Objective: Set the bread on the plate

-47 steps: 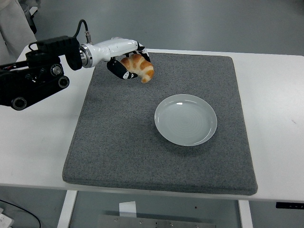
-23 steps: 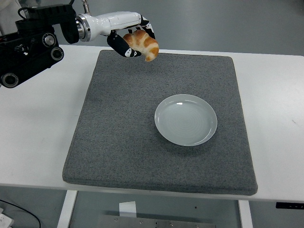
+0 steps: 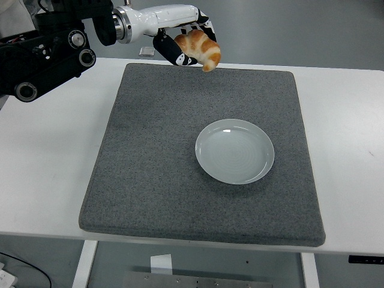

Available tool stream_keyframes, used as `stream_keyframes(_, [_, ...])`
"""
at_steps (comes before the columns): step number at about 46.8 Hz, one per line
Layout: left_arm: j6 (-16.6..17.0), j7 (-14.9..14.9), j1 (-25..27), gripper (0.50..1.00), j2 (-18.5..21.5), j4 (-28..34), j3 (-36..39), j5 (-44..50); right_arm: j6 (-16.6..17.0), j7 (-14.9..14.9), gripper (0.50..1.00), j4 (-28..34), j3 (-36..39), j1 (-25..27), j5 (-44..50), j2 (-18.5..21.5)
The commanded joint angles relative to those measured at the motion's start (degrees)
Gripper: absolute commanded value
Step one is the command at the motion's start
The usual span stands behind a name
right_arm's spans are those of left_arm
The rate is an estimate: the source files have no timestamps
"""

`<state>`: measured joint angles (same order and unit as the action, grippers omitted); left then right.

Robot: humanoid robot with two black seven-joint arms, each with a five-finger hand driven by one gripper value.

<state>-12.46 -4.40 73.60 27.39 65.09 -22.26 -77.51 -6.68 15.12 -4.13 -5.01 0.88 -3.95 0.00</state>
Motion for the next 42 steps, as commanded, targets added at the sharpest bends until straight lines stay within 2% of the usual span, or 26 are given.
stream_keyframes(1, [-0.1,0.0,0.8,0.5,-1.0,-0.4,0.2,-0.1,0.0,0.0,0.932,0.0,0.0,0.0,0.0,0.0])
stream_keyframes(23, [-0.4,0.1,1.5,0.5,-6.2,-1.5,0.6,-0.2,0.0,0.0,0.932,0.0,0.0,0.0,0.0,0.0])
stream_keyframes(42, [-0.4,0.0,1.5,0.5,-7.2,-1.4,1.4,-0.7,0.0,0.0,0.932,0.0,0.0,0.0,0.0,0.0])
